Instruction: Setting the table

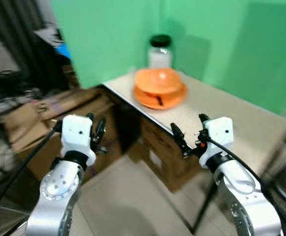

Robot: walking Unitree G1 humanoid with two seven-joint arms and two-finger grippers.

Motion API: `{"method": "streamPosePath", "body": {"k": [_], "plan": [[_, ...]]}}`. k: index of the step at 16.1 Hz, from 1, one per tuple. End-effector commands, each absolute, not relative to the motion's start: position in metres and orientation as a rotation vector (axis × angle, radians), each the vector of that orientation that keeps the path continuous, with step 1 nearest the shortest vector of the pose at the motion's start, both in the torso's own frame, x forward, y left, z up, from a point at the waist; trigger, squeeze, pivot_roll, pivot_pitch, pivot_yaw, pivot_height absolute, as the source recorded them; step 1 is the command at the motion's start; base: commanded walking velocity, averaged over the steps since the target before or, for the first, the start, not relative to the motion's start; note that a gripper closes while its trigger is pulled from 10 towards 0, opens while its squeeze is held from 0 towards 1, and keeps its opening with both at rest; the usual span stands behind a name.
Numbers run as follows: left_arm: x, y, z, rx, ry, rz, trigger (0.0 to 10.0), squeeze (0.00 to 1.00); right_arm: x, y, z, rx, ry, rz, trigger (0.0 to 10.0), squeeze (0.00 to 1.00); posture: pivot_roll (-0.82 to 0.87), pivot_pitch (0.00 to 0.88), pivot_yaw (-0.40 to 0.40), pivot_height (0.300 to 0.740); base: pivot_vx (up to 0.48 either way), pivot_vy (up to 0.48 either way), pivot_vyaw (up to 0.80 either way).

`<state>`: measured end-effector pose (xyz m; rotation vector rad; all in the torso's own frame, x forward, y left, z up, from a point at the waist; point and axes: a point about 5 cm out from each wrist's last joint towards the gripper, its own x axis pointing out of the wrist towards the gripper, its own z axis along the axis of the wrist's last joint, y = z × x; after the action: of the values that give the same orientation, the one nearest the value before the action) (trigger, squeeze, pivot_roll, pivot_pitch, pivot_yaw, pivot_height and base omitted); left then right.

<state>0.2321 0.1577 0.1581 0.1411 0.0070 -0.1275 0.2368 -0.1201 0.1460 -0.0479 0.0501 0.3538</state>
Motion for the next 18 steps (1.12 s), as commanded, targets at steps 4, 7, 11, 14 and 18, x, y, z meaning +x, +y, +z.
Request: {"method": "streamPosePath", "body": {"k": [4, 7, 11, 14, 18], "plan": [[0.2347, 0.1654, 0.16, 0.163, 0.005, -0.117, 10.0, 0.0, 0.2356, -0.1105, 0.1478, -0.036, 0.035, 0.404, 10.0, 1.0, 0.04, 0.0, 0.046, 0.74, 0.361, 0.0, 0.0], [0.2347, 0.1646, 0.1597, 0.164, 0.006, -0.127, 10.0, 0.0, 0.234, -0.1101, 0.1468, -0.033, 0.035, 0.406, 10.0, 1.0, 0.04, 0.0, 0.048, 0.74, 0.361, 0.0, 0.0], [0.2344, 0.1639, 0.1593, 0.16, 0.007, -0.133, 10.0, 0.0, 0.2339, -0.1108, 0.1458, -0.021, 0.046, 0.4, 10.0, 1.0, 0.04, 0.0, 0.048, 0.74, 0.36, 0.0, 0.0], [0.2349, 0.163, 0.1592, 0.159, 0.006, -0.138, 10.0, 0.0, 0.2341, -0.11, 0.145, 0.002, 0.063, 0.413, 10.0, 1.0, 0.04, 0.0, 0.048, 0.74, 0.36, 0.0, -0.53], [0.2359, 0.1641, 0.1602, 0.161, 0.002, -0.14, 10.0, 0.0, 0.2345, -0.1081, 0.1467, 0.017, 0.05, 0.421, 10.0, 1.0, 0.04, 0.0, 0.047, 0.74, 0.361, 0.0, -0.2]]}}
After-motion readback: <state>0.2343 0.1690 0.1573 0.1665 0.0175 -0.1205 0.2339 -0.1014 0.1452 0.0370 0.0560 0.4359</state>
